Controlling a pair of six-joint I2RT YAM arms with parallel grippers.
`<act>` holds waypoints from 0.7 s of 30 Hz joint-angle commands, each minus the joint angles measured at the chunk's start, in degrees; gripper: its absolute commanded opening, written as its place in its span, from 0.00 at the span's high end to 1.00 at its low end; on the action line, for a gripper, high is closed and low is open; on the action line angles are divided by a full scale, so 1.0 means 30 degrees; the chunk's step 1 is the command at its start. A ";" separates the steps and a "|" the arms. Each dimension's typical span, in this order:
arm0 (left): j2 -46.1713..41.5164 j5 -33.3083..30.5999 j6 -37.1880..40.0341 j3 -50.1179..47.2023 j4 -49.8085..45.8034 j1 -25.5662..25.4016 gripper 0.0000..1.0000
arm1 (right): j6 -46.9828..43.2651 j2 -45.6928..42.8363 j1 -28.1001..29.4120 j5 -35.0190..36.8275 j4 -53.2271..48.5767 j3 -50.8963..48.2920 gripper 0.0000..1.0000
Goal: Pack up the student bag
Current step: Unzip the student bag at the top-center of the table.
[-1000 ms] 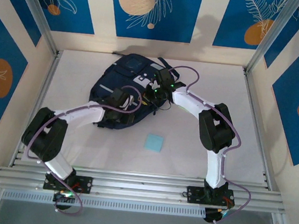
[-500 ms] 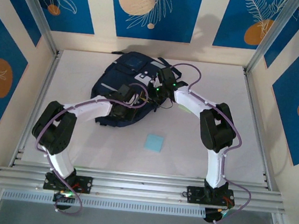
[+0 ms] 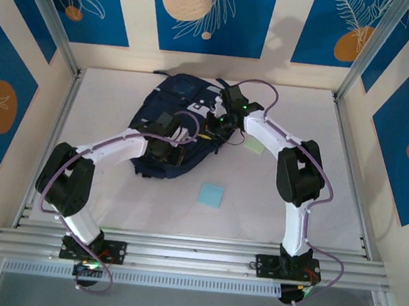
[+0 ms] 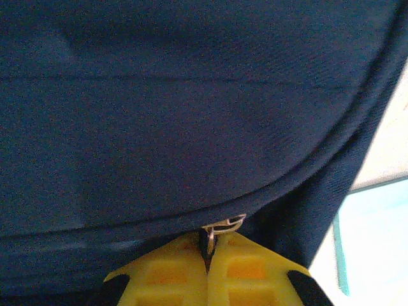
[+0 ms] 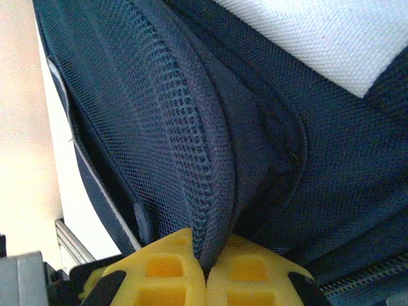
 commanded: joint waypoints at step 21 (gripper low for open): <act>-0.2178 0.4606 -0.3745 -0.2360 0.2808 -0.0598 1.00 | -0.3866 0.6762 -0.1631 -0.1201 -0.5162 1.2956 0.70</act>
